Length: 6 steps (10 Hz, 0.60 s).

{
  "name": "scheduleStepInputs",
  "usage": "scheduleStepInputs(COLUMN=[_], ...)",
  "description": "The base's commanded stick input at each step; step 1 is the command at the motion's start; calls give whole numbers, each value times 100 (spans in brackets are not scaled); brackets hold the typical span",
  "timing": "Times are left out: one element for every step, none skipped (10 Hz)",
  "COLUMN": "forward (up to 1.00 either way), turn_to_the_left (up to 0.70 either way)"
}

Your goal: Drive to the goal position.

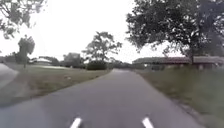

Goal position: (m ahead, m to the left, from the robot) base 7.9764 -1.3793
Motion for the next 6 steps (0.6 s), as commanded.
scheduleStepInputs(forward=[85, 85, 85, 85, 85, 85], turn_to_the_left=[0, 0, 0, 0, 0, 0])
